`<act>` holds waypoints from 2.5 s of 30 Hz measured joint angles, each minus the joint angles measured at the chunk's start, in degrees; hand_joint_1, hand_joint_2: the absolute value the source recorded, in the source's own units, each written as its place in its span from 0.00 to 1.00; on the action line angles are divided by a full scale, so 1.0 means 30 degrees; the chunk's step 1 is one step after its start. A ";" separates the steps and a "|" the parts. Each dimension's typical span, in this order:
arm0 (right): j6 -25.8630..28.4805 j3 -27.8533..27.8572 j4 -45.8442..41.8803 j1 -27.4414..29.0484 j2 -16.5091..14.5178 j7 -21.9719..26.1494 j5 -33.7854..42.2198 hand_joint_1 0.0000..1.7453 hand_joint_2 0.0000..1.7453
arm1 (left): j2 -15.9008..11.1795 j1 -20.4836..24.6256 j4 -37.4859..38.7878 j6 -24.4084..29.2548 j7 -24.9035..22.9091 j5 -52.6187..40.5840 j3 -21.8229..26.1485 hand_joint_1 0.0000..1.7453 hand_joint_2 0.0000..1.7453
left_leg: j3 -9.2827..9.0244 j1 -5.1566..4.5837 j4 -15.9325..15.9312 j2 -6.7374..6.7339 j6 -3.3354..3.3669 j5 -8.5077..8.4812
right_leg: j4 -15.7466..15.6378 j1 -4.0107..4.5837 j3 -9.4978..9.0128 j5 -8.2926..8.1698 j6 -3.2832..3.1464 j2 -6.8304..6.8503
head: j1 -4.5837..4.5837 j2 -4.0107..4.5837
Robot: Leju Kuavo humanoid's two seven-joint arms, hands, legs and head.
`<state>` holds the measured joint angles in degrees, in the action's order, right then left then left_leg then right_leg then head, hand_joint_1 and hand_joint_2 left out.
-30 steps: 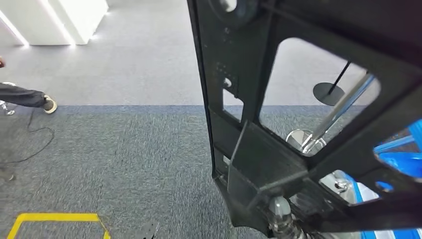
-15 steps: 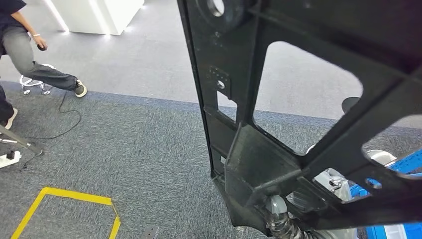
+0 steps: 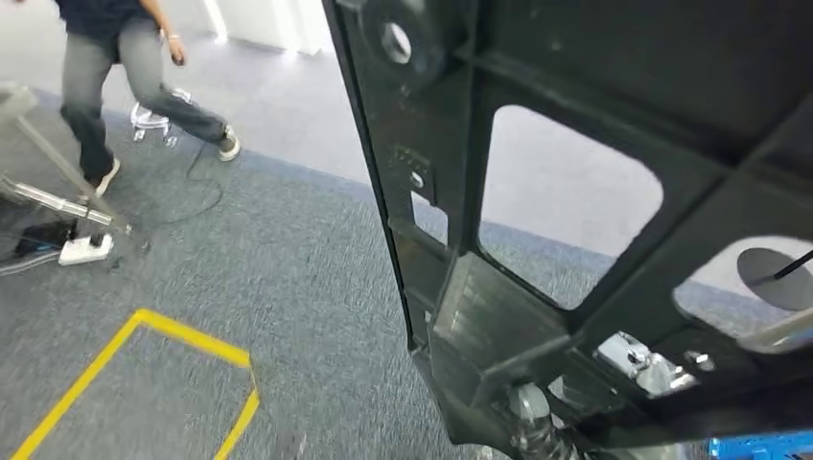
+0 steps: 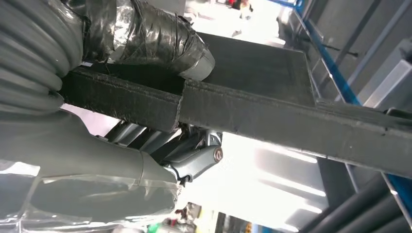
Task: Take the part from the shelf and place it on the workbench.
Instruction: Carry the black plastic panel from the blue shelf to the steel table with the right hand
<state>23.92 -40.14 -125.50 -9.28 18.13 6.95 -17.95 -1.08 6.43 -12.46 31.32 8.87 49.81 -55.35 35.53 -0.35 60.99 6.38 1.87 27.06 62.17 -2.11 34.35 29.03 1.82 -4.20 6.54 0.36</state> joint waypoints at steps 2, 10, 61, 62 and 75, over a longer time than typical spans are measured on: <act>-0.0055 0.0004 0.0002 -0.0022 0.0004 0.0018 0.0099 1.00 1.00 | -0.0024 -0.0088 0.0002 -0.0047 0.0007 0.0004 -0.0013 0.00 1.00 | 0.0131 0.0034 0.0000 0.0185 -0.0141 -0.0034 | -0.0050 0.0018 -0.0047 -0.0048 -0.0235 0.0368 | 0.0004 -0.0002; -0.0095 0.0004 0.0002 -0.0023 0.0005 0.0073 0.0173 1.00 1.00 | -0.0022 -0.0096 0.0007 -0.0102 0.0009 0.0006 -0.0049 0.00 1.00 | 0.2756 0.0157 0.4482 -0.2034 -0.0630 0.1194 | -0.0238 0.0030 -0.0476 0.0216 -0.0644 0.2274 | 0.0343 -0.0002; -0.1065 0.0448 -0.0692 0.1037 0.0581 -0.0375 -0.0311 1.00 1.00 | 0.0235 0.0006 0.0027 0.0311 0.0199 -0.0284 -0.0446 0.00 1.00 | -0.0487 0.0071 -0.0474 -0.0006 -0.0030 0.0077 | -0.0398 0.0001 -0.0098 -0.0362 0.0081 0.0113 | 0.0131 0.0000; -0.1078 0.0448 -0.0698 0.1015 0.0581 -0.0399 -0.0322 1.00 1.00 | 0.0209 0.0002 0.0029 0.0302 0.0199 -0.0288 -0.0457 0.00 1.00 | -0.0411 0.0072 -0.0434 0.0187 -0.0125 0.0075 | -0.0443 0.0036 -0.0128 -0.0304 -0.0022 0.0135 | 0.0118 -0.0002; -0.1025 0.0448 -0.0754 0.0895 0.0592 -0.0801 -0.0683 1.00 1.00 | -0.0088 -0.0005 0.0036 0.2539 0.1455 -0.0463 -0.0523 0.00 1.00 | 0.0517 -0.0097 0.0145 -0.2945 -0.0155 -0.0577 | -0.0735 0.0189 -0.1184 0.0292 -0.0523 0.2895 | 0.0485 -0.0002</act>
<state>20.84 -38.80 -127.76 -6.60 19.90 4.55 -19.99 -1.34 6.42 -12.35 38.93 13.24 48.42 -56.92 37.08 -0.64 61.43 -2.46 1.40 25.33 59.96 -1.55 30.80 29.91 0.25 4.49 7.99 0.35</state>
